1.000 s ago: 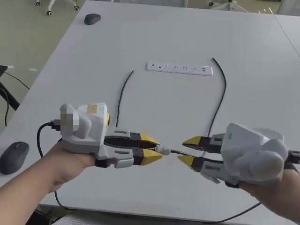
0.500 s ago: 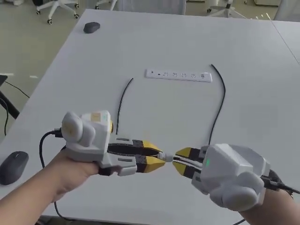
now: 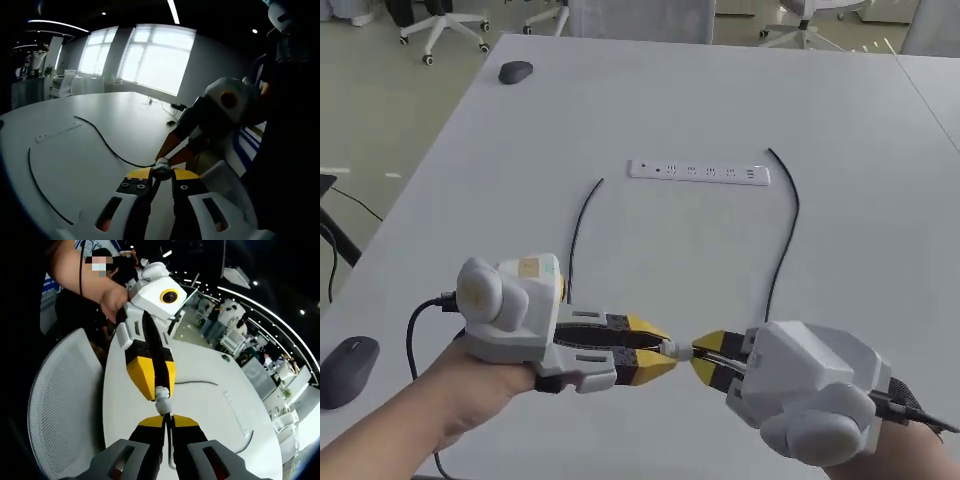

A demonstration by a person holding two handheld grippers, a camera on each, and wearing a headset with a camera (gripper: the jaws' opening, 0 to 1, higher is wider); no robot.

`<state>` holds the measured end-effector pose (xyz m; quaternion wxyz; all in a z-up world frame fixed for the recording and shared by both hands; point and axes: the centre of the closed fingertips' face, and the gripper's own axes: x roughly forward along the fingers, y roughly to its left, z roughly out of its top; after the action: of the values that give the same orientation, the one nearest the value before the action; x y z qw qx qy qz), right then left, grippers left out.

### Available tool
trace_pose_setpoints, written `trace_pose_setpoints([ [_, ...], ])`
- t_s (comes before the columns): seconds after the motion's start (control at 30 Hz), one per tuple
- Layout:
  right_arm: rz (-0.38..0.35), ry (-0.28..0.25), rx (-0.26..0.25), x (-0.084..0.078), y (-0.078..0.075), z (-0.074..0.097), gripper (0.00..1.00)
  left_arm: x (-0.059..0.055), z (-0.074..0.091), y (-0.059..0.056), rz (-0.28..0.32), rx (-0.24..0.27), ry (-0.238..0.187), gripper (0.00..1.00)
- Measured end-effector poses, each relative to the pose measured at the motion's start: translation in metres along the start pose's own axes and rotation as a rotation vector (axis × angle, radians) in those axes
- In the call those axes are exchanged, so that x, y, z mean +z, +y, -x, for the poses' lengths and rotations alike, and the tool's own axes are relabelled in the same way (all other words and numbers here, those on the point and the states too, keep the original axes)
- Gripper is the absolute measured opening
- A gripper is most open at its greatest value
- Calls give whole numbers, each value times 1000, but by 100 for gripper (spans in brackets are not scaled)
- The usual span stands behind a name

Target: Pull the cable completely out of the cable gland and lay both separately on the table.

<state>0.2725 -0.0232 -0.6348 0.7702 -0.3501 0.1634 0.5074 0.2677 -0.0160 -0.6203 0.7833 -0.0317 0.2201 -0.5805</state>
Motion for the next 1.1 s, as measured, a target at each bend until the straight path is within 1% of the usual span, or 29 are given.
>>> trace_pose_setpoints([
  [0.13,-12,6,-6,-1,-5,-1,0,3,2,3,2,15,-6,15],
  [0.17,-27,10,-4,-2,-6,-1,0,4,2,3,4,17,-5,15],
  [0.2,-79,16,-8,-4,-7,0,0,3,3,4,3,22,-4,15],
  [0.27,-82,13,-6,-5,-10,-1,0,2,4,5,4,25,-6,15],
  [0.37,-83,12,-7,-6,-9,0,0,2,4,6,1,28,-5,15],
  [0.43,-99,9,-9,-7,-9,-1,0,2,3,6,1,31,-6,15],
  [0.5,-132,6,-2,-11,-9,-2,0,1,2,7,4,33,-3,15],
  [0.53,-151,1,-7,-12,-10,-3,0,1,1,8,8,38,-6,15],
  [0.63,-181,2,-7,-15,-11,-4,0,-1,-1,9,13,44,-4,15],
  [0.7,-174,14,-19,-21,-13,-3,0,-1,1,11,15,51,-4,15],
  [0.73,-184,16,-20,-23,-14,-3,0,0,1,11,18,51,-5,15],
  [0.77,-212,17,-21,-25,-16,-2,0,0,2,10,17,51,-8,15],
  [0.83,-233,15,-27,-26,-19,-1,0,1,3,10,22,51,-15,15],
  [0.93,-287,21,-41,-31,-23,-2,0,2,3,11,32,57,-24,15],
  [1.07,-378,11,-41,-34,-21,-3,0,3,2,10,31,60,-27,15],
  [1.1,-383,13,-40,-34,-21,-3,0,2,2,10,28,62,-25,15],
])
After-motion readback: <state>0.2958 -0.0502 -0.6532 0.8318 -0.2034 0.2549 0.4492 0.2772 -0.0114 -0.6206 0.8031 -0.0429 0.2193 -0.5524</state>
